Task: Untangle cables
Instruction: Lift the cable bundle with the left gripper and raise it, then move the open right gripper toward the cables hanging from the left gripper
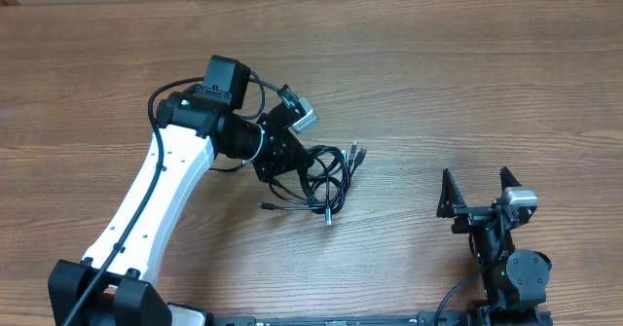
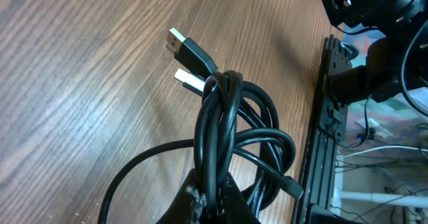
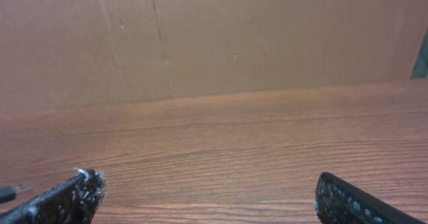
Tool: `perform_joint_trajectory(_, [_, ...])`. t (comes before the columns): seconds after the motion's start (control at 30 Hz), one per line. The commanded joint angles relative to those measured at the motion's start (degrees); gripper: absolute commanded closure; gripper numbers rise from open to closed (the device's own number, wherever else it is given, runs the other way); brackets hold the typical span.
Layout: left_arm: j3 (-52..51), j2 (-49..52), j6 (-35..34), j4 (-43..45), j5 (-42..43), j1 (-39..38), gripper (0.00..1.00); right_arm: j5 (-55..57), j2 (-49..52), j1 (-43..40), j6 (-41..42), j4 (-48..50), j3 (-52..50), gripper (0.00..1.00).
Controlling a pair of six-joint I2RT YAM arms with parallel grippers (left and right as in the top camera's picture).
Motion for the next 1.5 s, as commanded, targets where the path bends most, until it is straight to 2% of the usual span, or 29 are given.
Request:
perform_joint_trajectory(0.0, [1.62,-1.09,0.81,-0.63,2.36,-0.44,0.96,0.00,-0.44,-0.22,-0.17,0.33,-0.59,0.00])
perform_joint_trajectory(0.4, [1.62,-1.09,-5.05,-0.20,2.36,-0.46,0.96,0.00,-0.44,-0.22,-0.17,0.35,-0.59,0.00])
perform_joint_trajectory(0.83, [1.62,-1.09,-5.18,0.02,0.66,-3.41,0.96,-0.24,-0.46,-0.11,0.17,0.33,-0.59,0.00])
perform_joint_trajectory(1.23, [1.62,-1.09,-3.89,0.09,-1.92,-4.17,0.96,-9.70,-0.46,-0.07,15.54,1.86,-0.59,0.00])
perform_joint_trajectory(1.47, [1.62,-1.09,-0.13,0.09,-1.86,-4.17,0.96,-17.55,-0.44,-0.07,17.03,4.04,-0.55,0.00])
